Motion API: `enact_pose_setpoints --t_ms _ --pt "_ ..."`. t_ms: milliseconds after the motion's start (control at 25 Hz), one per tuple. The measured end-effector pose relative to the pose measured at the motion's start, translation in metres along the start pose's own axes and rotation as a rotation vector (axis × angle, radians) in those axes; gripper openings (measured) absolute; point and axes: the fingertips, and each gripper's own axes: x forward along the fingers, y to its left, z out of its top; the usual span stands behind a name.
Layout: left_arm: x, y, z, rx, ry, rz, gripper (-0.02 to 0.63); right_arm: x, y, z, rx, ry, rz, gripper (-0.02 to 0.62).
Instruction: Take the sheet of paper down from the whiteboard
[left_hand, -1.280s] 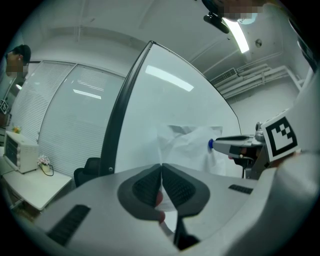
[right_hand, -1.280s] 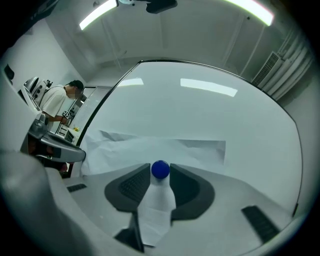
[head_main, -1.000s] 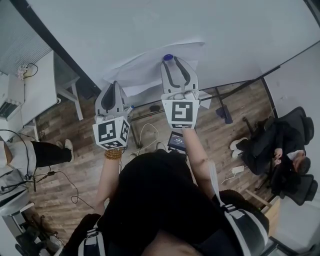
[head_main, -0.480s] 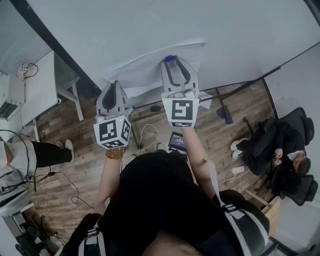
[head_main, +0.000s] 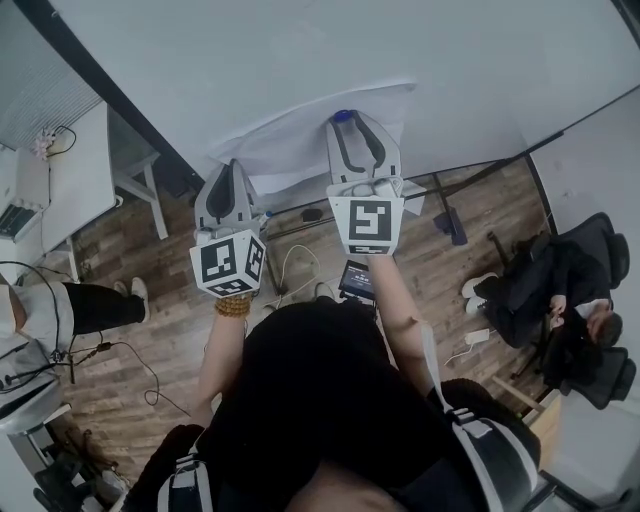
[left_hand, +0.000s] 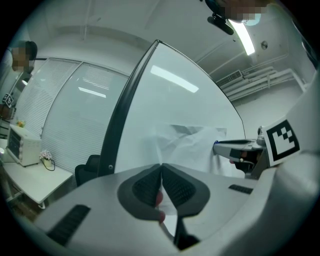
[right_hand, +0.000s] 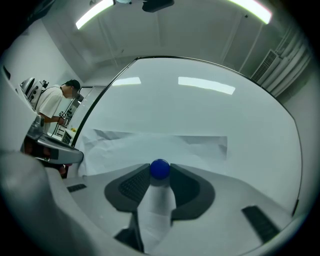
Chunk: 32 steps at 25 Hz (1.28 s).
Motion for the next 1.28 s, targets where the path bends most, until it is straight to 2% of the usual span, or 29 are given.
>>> enact_pose_setpoints --t_ms 400,720,1280 --pt "0.0013 0.0003 0.0004 -0.028 -0.008 -0.003 0.017 0.0008 -0.001 0.0005 -0.005 0.004 0.004 0.123" --pt "0.0026 0.0011 0.0001 -0.004 0.0 0.02 0.017 0.0019 -0.0008 -0.001 -0.002 0.012 0.006 0.123" --pt "0.0026 0.0007 -0.0009 -0.012 0.01 0.02 0.017 0.0018 -0.0006 0.0 0.002 0.012 0.017 0.121"
